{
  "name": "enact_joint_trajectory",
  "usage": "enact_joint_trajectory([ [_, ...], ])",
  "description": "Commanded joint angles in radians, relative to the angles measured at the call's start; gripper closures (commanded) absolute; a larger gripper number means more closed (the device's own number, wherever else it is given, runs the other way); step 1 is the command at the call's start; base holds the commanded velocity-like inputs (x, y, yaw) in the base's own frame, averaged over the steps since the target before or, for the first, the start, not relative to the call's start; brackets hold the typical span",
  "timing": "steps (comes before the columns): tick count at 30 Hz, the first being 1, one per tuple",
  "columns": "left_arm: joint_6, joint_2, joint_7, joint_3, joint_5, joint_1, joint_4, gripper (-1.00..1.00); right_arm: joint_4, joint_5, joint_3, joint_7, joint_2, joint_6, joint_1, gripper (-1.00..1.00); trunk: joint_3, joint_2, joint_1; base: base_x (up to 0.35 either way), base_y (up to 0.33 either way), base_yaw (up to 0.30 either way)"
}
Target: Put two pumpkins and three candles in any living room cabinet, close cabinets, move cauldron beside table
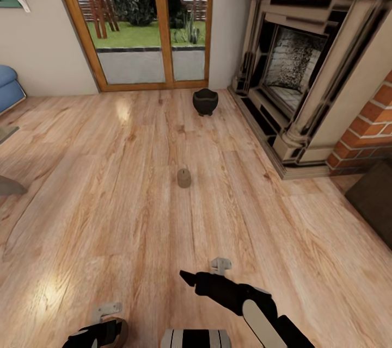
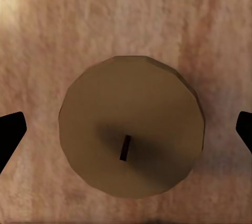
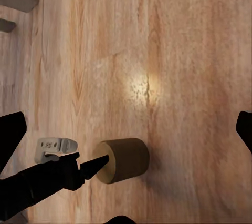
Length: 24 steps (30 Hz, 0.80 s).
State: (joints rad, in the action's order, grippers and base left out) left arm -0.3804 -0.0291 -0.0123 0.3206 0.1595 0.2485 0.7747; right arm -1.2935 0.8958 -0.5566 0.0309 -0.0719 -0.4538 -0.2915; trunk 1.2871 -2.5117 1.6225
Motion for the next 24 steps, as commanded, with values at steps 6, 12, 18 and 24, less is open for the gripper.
enact_joint_trajectory([
  [6,0.0,0.0,0.0,0.0,0.0,0.0,0.0,-1.0,0.002,0.005,0.035,0.298,-0.108,0.048,0.0,-1.0,0.0,0.0,0.0,0.0,0.0,0.0],
  [12,0.0,0.0,0.0,0.0,0.0,0.0,0.0,-1.0,0.02,0.017,0.053,0.514,-0.225,0.15,0.0,-1.0,0.004,0.0,0.0,0.0,0.0,0.0],
  [18,0.0,0.001,0.0,0.0,0.0,0.0,0.0,-1.0,0.026,0.018,0.055,0.528,-0.229,0.157,0.0,-1.0,0.015,-0.001,0.002,0.0,0.0,0.0],
  [24,0.0,0.001,-0.001,0.0,0.0,0.0,0.0,-1.0,0.026,0.017,0.055,0.525,-0.225,0.159,0.0,-1.0,0.031,-0.002,0.004,0.0,0.0,0.0],
])
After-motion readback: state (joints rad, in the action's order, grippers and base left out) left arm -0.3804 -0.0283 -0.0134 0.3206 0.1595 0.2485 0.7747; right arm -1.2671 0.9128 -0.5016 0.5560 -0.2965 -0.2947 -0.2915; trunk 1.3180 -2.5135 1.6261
